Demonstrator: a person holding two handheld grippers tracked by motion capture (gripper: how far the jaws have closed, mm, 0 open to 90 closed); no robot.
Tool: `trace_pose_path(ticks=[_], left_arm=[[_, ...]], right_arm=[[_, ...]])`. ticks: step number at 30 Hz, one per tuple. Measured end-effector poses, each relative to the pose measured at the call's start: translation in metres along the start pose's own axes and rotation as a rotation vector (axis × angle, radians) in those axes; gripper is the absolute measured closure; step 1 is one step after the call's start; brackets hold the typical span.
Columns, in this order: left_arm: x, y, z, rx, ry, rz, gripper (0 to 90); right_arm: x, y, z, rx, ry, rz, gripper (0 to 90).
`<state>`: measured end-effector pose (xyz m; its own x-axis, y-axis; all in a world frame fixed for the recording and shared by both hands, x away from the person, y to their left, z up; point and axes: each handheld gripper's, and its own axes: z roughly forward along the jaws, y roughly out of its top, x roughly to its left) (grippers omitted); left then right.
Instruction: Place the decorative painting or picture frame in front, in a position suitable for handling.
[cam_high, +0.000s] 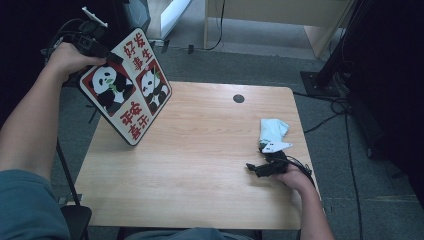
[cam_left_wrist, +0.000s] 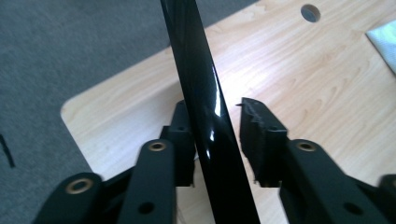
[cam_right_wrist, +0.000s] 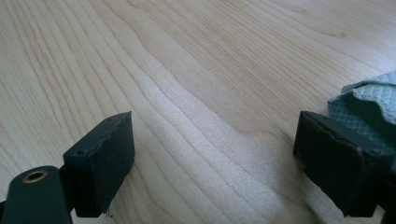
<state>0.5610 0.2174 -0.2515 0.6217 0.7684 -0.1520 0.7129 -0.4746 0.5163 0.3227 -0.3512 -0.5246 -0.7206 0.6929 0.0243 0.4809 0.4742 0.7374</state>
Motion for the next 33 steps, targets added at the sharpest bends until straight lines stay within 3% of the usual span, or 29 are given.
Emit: trace_pose_path(ticks=[3, 7, 17, 19, 20, 21, 26, 32, 33], left_arm=[[-0.001, 0.004, 0.002, 0.032, 0.007, -0.031, 74.4], [-0.001, 0.005, -0.001, 0.048, -0.023, -0.075, 78.1], [-0.015, 0.009, -0.009, 0.076, -0.035, -0.072, 80.6], [-0.023, 0.011, -0.013, 0.079, -0.044, -0.034, 80.7], [-0.035, 0.012, -0.015, 0.093, -0.023, 0.037, 80.7], [-0.041, 0.013, -0.016, 0.1, -0.009, 0.062, 80.6], [-0.059, 0.016, -0.022, 0.112, 0.008, 0.097, 80.5], [-0.088, 0.016, -0.034, 0.079, -0.044, 0.139, 80.4], [-0.099, 0.016, -0.036, 0.069, -0.06, 0.146, 80.4]], right_arm=[[0.0, 0.0, 0.0, 0.001, -0.001, 0.001, 12.7], [0.0, 0.0, 0.0, 0.001, -0.001, 0.001, 12.6], [0.0, 0.0, 0.0, 0.001, -0.001, 0.001, 12.6], [0.0, 0.0, 0.001, 0.0, -0.001, -0.001, 12.6], [0.0, 0.0, 0.0, 0.0, -0.001, -0.001, 12.6], [0.0, 0.0, 0.001, 0.0, -0.002, 0.0, 12.6], [0.0, 0.0, 0.001, -0.001, -0.003, -0.001, 12.6], [0.0, 0.0, 0.001, 0.0, -0.005, 0.0, 12.6], [0.0, 0.0, 0.001, 0.002, -0.003, 0.002, 12.6]])
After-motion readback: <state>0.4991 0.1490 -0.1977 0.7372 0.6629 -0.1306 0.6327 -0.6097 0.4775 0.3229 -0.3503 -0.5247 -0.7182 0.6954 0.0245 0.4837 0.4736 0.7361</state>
